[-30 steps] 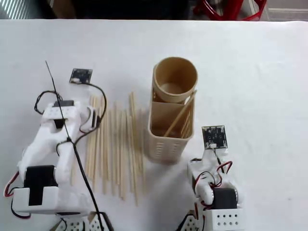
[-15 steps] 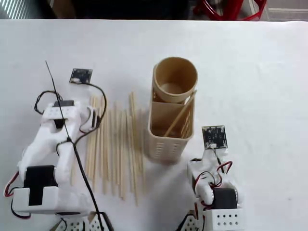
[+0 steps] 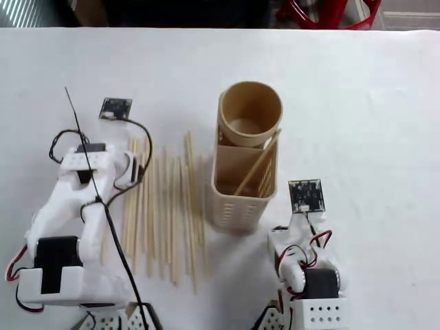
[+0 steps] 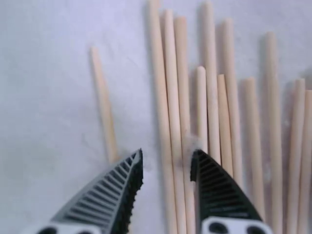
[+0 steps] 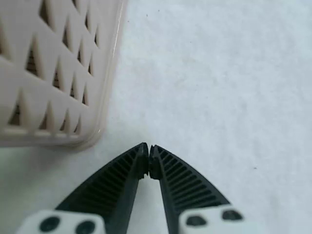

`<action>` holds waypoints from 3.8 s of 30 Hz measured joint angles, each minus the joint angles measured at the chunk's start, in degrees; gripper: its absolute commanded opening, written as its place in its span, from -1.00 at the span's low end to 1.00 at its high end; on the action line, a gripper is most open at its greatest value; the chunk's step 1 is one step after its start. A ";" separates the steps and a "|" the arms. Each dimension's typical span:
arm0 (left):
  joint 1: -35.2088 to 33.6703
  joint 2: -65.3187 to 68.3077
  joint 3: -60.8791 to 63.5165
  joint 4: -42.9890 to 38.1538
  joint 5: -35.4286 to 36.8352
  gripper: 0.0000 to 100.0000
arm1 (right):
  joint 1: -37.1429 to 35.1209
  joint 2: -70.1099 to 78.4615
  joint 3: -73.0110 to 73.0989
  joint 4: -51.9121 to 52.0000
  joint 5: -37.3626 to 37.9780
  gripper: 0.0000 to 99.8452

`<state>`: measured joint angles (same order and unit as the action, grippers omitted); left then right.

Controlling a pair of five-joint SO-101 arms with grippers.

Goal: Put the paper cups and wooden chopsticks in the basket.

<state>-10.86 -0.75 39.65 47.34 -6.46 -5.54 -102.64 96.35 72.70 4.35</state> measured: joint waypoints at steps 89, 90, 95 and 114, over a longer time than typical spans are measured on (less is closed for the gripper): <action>-2.37 -45.36 32.62 -19.25 2.29 -0.86 | -8.35 -0.88 0.00 0.00 -0.09 -0.96; -1.67 -49.05 34.73 -19.25 2.29 -0.86 | -8.35 -0.88 0.00 0.00 -0.09 -0.96; -0.35 -65.32 40.26 -15.82 2.29 -0.86 | -8.35 -0.88 0.00 0.00 -0.09 -0.96; -0.35 -70.07 47.82 -27.34 0.35 -0.86 | -8.35 -0.88 0.00 0.00 -0.09 -0.96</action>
<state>-11.21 -70.81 87.47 20.00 -6.11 -13.89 -103.52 96.35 72.70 4.26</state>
